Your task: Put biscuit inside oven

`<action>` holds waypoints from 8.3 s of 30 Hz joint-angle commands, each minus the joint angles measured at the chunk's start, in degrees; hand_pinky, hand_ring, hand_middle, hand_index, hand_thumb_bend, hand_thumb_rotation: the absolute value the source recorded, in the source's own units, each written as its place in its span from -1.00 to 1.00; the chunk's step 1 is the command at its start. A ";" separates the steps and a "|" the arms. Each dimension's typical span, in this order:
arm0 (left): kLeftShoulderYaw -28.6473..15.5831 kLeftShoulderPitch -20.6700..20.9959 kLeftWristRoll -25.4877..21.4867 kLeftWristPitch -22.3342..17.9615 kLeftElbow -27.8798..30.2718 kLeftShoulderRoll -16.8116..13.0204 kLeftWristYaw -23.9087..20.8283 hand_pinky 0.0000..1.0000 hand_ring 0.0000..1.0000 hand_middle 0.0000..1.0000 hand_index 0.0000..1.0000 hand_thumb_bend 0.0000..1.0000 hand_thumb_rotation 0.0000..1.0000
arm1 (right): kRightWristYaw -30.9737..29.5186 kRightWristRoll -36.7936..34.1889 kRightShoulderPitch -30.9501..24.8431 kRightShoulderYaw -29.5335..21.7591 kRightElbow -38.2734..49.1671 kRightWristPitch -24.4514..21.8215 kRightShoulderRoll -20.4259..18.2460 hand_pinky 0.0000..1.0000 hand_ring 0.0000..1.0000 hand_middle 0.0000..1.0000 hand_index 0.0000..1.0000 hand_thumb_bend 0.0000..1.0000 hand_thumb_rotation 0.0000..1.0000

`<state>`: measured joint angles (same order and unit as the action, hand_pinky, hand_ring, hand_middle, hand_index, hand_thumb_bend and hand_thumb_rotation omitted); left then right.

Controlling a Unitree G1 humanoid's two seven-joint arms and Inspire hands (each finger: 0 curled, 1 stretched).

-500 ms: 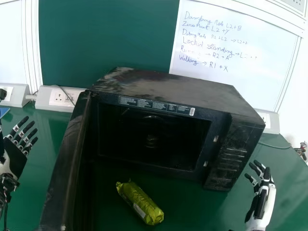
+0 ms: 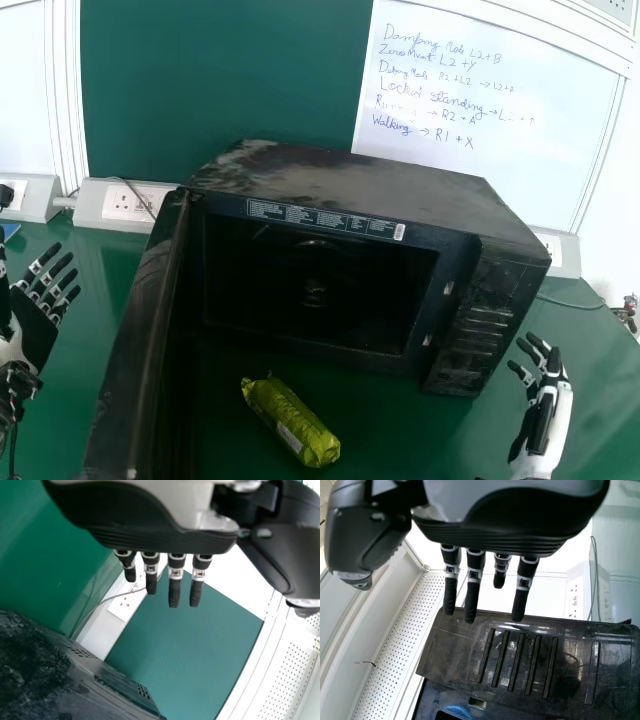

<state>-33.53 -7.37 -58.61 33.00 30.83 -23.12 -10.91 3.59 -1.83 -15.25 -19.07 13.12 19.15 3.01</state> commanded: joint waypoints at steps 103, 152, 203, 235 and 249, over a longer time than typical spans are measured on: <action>0.56 -0.86 -1.67 -0.23 4.85 2.36 -1.70 1.00 0.90 0.78 0.81 -0.44 -0.52 | -76.18 78.32 27.06 37.22 37.20 -39.71 14.60 0.29 0.42 0.45 0.49 0.84 0.19; -0.29 -1.45 -1.33 -0.67 3.94 1.73 0.37 1.00 1.00 0.96 0.98 -0.45 -0.47 | -75.39 99.66 17.92 39.61 28.79 -21.84 -4.01 0.10 0.29 0.44 0.58 1.00 0.22; -1.43 -1.26 -1.38 -0.53 2.35 0.37 1.63 1.00 1.00 1.00 1.00 -0.24 -0.47 | -69.05 99.66 18.99 40.43 15.84 -27.44 -3.10 0.06 0.31 0.48 0.68 1.00 0.30; -1.78 -1.87 -1.98 -0.99 3.01 0.63 1.89 1.00 1.00 1.00 1.00 -0.18 -0.45 | -73.95 98.65 23.55 41.53 9.21 -34.40 -4.32 -0.04 0.32 0.51 0.72 0.99 0.14; -2.50 -2.35 -2.57 -1.16 3.20 0.58 2.08 1.00 1.00 0.98 1.00 -0.26 -0.44 | -83.18 96.03 27.58 43.29 14.07 -30.25 -1.67 -0.13 0.19 0.44 0.70 0.83 -0.03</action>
<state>-35.41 -9.90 -60.25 32.51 33.59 -22.48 -9.39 -76.97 95.22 11.30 22.99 27.09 -12.38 1.06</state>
